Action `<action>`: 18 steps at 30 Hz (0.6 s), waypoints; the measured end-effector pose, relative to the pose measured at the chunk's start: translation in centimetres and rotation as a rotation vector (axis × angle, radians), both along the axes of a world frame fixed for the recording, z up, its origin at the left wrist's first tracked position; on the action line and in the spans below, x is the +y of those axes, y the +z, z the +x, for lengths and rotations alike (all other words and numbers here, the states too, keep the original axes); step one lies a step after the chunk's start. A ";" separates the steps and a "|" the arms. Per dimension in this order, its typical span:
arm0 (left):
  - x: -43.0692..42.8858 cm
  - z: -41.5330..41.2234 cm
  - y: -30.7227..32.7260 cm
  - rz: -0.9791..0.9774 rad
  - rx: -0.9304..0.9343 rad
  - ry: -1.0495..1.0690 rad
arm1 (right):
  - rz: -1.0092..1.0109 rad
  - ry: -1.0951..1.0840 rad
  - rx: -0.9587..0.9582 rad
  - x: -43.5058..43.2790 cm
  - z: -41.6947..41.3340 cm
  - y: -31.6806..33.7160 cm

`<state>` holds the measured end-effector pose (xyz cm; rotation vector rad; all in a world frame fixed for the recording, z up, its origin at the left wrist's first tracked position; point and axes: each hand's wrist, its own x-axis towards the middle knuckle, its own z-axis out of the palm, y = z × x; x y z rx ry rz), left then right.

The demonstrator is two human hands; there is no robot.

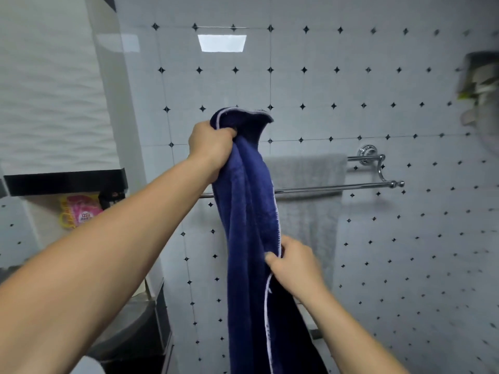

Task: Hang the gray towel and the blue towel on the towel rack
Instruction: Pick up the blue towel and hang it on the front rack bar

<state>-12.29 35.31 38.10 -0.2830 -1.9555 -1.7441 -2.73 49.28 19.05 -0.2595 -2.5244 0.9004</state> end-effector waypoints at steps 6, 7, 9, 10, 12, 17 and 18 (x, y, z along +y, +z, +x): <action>-2.0 0.2 -1.8 0.113 -0.174 -0.192 | -0.125 -0.072 0.048 5.4 -1.3 -0.4; -2.5 0.2 -2.2 0.105 -0.207 -0.234 | -0.134 -0.059 0.061 6.2 -1.7 0.1; -3.6 0.1 -3.2 0.024 -0.249 -0.282 | -0.161 0.007 0.099 7.5 -2.3 1.3; -4.2 -0.1 -3.7 -0.031 -0.249 -0.283 | -0.186 0.043 0.123 8.1 -2.5 2.0; -5.5 -0.4 -4.4 -0.096 -0.238 -0.277 | -0.235 0.087 0.172 9.1 -2.6 3.2; -7.8 -1.1 -5.2 -0.055 -0.195 -0.236 | -0.199 0.122 0.211 10.8 -3.5 5.4; -8.0 -1.2 -5.2 -0.035 -0.182 -0.232 | -0.187 0.133 0.213 10.9 -3.7 5.6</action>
